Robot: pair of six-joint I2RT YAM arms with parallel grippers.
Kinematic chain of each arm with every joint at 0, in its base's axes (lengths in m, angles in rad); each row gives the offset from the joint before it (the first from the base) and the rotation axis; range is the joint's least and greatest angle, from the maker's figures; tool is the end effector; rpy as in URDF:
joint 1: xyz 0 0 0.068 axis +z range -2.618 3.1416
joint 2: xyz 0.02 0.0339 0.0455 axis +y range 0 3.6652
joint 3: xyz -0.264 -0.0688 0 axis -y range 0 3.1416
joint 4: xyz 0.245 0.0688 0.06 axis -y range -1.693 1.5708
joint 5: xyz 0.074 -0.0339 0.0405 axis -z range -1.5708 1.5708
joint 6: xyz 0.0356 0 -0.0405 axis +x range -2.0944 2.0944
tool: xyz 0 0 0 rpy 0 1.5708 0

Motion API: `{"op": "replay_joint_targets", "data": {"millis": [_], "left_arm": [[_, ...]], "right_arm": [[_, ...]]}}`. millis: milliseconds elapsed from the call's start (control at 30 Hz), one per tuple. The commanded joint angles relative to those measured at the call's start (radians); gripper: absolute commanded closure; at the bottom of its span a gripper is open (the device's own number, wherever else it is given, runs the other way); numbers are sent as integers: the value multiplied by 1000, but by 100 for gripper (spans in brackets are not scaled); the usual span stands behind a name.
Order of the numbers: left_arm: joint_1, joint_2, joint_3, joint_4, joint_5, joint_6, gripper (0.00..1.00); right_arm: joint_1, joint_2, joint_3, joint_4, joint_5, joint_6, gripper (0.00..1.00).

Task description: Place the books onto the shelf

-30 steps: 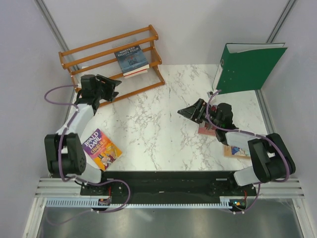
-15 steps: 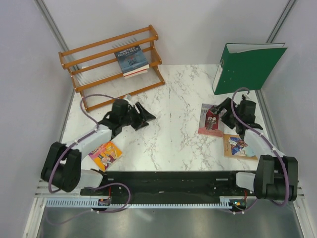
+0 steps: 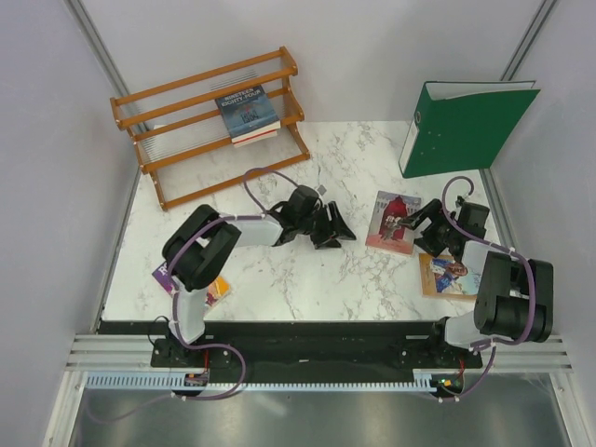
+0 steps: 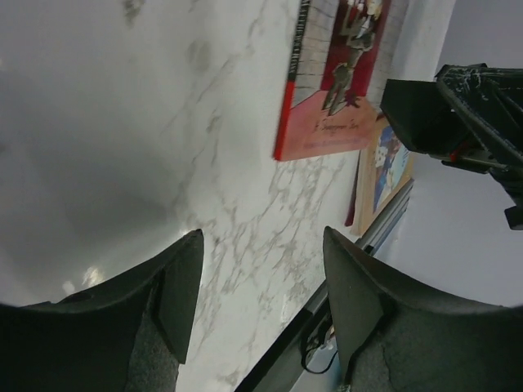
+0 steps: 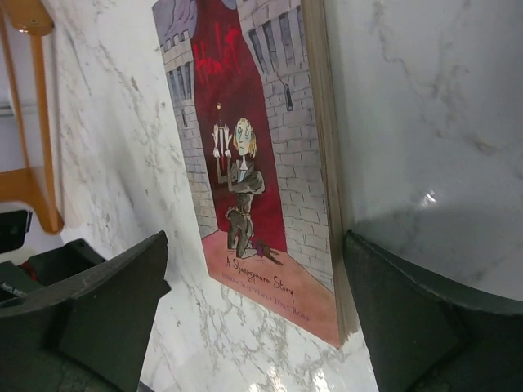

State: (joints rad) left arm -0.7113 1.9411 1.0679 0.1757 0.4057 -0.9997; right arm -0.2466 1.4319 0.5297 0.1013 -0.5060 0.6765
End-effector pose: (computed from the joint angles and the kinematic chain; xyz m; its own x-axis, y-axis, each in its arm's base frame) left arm 0.2944 -0.2722 0.1418 -0.9604 -0.1928 -0.2010 0.0388 0.6223 -0.7818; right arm 0.2521 -0.0457 0.1444 -0.6141 0.7193 -0.3249 0.3473 0.6159 0.7071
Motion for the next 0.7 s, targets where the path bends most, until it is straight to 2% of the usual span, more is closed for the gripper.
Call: {"op": "replay_joint_targets", "data": {"millis": [0, 67, 333, 433, 500, 633, 667], "left_arm": [[-34, 129, 156, 56, 36, -68, 34], [-42, 188, 194, 56, 35, -79, 34], [-59, 337, 415, -1, 88, -86, 35], [-66, 352, 438, -5, 99, -85, 35], [-70, 360, 451, -7, 108, -83, 35], [-73, 364, 461, -18, 125, -73, 36], [-71, 358, 457, -27, 121, -57, 36]], "right_arm": [[1, 105, -60, 38, -54, -3, 5], [1, 123, -68, 69, -77, 4, 10], [1, 139, -105, 225, -144, 72, 15], [1, 139, -123, 296, -170, 95, 22], [1, 143, -143, 342, -184, 132, 34], [1, 147, -174, 431, -183, 175, 42], [1, 145, -180, 436, -181, 176, 53]]}}
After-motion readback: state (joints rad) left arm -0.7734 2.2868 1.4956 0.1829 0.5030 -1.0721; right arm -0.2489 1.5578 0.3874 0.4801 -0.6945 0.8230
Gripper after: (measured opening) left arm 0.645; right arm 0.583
